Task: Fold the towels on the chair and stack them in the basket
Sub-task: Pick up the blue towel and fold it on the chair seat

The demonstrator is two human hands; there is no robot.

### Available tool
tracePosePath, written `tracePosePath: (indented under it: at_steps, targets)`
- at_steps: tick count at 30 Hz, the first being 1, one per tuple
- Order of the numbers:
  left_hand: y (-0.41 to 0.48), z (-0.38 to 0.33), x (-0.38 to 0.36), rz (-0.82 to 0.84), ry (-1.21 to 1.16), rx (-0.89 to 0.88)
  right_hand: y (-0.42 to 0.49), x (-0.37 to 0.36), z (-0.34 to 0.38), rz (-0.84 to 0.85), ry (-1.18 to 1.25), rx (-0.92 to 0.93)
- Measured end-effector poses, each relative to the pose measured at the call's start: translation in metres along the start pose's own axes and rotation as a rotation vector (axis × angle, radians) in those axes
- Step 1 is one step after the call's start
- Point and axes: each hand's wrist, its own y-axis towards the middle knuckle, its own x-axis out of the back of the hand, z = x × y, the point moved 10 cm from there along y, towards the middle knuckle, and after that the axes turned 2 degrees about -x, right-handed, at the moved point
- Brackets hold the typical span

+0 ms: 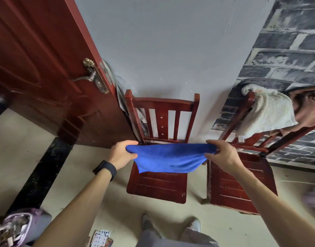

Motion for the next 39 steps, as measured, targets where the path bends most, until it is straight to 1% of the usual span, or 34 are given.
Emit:
tracePosePath:
  at_steps: [2, 3, 6, 8, 10, 13, 16, 19, 23, 28, 31, 35, 39]
  targets:
    - [-0.003, 0.012, -0.003, 0.021, 0.220, -0.080, -0.013, -0.024, 0.000, 0.007, -0.125, 0.048]
    - [-0.004, 0.019, -0.004, 0.024, 0.259, -0.095, -0.019, -0.033, -0.003, -0.004, -0.146, 0.044]
    - [-0.003, 0.058, -0.008, 0.056, 0.310, -0.063, -0.040, -0.056, -0.015, -0.046, -0.176, -0.017]
    - [-0.003, 0.084, -0.011, 0.118, 0.422, -0.050, -0.058, -0.071, -0.018, -0.068, -0.225, -0.032]
    - [-0.009, 0.097, -0.014, 0.179, 0.553, -0.093, -0.075, -0.086, -0.022, -0.059, -0.299, -0.030]
    - [-0.024, 0.109, -0.018, 0.241, 0.725, -0.203, -0.104, -0.103, -0.034, -0.027, -0.351, -0.067]
    - [-0.032, 0.121, -0.020, 0.299, 0.758, -0.257, -0.124, -0.119, -0.047, 0.067, -0.449, -0.118]
    - [-0.034, 0.127, -0.020, 0.319, 0.762, -0.226, -0.128, -0.130, -0.050, 0.212, -0.554, -0.150]
    - [-0.025, 0.137, -0.025, 0.332, 0.776, -0.175, -0.113, -0.138, -0.053, 0.295, -0.635, -0.184]
    - [0.011, 0.151, -0.038, 0.295, 0.776, -0.092, -0.069, -0.162, -0.070, 0.253, -0.585, -0.309]
    - [0.052, 0.165, -0.058, 0.277, 0.779, -0.056, -0.031, -0.188, -0.090, 0.220, -0.473, -0.410]
    - [0.116, 0.184, -0.089, 0.265, 0.766, -0.005, 0.030, -0.214, -0.120, 0.132, -0.285, -0.550]
    - [0.188, 0.194, -0.115, 0.198, 0.717, 0.009, 0.094, -0.236, -0.148, 0.030, -0.154, -0.614]
